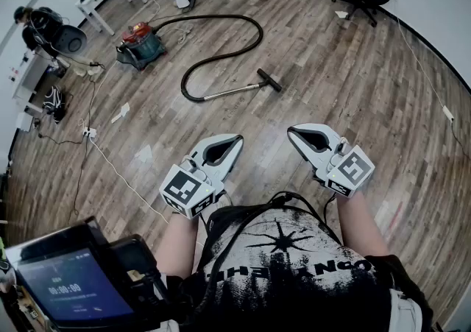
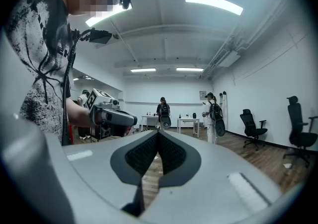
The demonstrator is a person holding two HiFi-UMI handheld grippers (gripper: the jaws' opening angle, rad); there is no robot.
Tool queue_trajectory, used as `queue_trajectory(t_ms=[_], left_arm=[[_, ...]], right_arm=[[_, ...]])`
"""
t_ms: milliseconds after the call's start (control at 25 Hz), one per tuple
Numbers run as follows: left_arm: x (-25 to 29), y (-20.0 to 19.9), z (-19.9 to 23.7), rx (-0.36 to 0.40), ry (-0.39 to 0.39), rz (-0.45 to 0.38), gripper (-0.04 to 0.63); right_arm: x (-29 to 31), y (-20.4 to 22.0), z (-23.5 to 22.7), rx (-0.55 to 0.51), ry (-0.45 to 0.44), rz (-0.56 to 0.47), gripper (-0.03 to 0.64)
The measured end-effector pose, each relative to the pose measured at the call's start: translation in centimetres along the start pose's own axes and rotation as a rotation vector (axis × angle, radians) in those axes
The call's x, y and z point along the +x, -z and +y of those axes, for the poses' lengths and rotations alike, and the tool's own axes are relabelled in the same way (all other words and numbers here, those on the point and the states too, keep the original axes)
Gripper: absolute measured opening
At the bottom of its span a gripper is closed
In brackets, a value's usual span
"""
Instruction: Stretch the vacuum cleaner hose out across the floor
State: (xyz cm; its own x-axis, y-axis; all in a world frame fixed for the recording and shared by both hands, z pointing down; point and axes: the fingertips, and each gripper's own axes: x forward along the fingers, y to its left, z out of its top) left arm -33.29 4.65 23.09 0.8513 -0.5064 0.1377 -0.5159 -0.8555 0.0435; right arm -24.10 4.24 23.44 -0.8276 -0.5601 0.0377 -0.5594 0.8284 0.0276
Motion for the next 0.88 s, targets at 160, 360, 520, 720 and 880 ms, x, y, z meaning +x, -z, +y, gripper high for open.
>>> queue_trajectory(t_ms=[160,360,520,720,880], left_arm=[[-0.12,0.78,-0.01,0.0,0.002,0.005,0.002],[-0.14,1.05,0.13,-0.008,0.002,0.001,0.002],[-0.24,1.08,0.15,-0.014,0.003,0.001,0.002],[-0.21,1.01,0.14,-0.014,0.009,0.006,0.002],[-0.36,0.87,0.11,-0.021,0.012,0.008,0.002]], right_arm=[[0.27,0.51,0.35,0.0,-0.011,-0.005,0.005],[0.34,0.61,0.18,0.013,-0.013,-0.021,0.005],[0.06,-0.01,0.07,0.095,-0.03,-0.087,0.006],[0.38,0.26,0.53,0.063,-0.035,-0.063,0.006],[0.67,0.14,1.05,0.062,-0.038,-0.058,0.006]])
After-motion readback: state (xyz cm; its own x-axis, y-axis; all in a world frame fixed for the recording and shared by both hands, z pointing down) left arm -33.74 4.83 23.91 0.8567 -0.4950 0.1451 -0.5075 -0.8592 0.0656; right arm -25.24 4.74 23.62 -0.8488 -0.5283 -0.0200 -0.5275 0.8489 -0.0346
